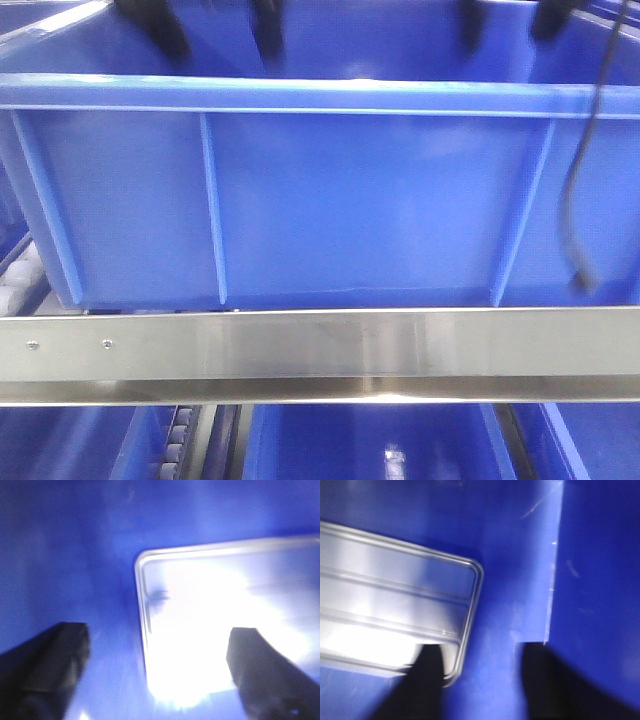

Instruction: Grab silver tray and place in blue box

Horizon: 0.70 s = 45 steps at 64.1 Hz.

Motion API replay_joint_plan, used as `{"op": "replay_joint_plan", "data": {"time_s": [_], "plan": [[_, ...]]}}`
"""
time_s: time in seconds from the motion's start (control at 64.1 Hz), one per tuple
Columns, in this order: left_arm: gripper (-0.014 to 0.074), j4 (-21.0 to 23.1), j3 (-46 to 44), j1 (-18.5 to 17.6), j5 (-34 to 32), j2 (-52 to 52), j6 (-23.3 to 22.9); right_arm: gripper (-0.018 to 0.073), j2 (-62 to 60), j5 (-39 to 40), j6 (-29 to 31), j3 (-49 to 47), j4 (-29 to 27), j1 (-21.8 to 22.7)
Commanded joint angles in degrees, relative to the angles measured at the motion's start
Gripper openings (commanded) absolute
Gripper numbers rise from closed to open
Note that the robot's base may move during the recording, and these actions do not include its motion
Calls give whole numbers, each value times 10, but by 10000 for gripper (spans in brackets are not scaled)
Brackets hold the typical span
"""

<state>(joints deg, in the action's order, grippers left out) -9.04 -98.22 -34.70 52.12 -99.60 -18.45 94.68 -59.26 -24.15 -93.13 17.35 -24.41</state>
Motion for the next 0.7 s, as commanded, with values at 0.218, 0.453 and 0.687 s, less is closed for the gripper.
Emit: {"op": "replay_joint_plan", "data": {"time_s": [0.218, 0.453, 0.687], "plan": [[53, -2, 175, -25, -71, 224, 15, 49, -199, 85, 24, 167, 20, -5], [-98, -3, 379, -49, -196, 398, 16, 49, -387, 220, 28, 382, 20, -5], [-98, -25, 543, -73, -294, 555, 18, 49, -609, 323, 28, 572, 26, -5]]}}
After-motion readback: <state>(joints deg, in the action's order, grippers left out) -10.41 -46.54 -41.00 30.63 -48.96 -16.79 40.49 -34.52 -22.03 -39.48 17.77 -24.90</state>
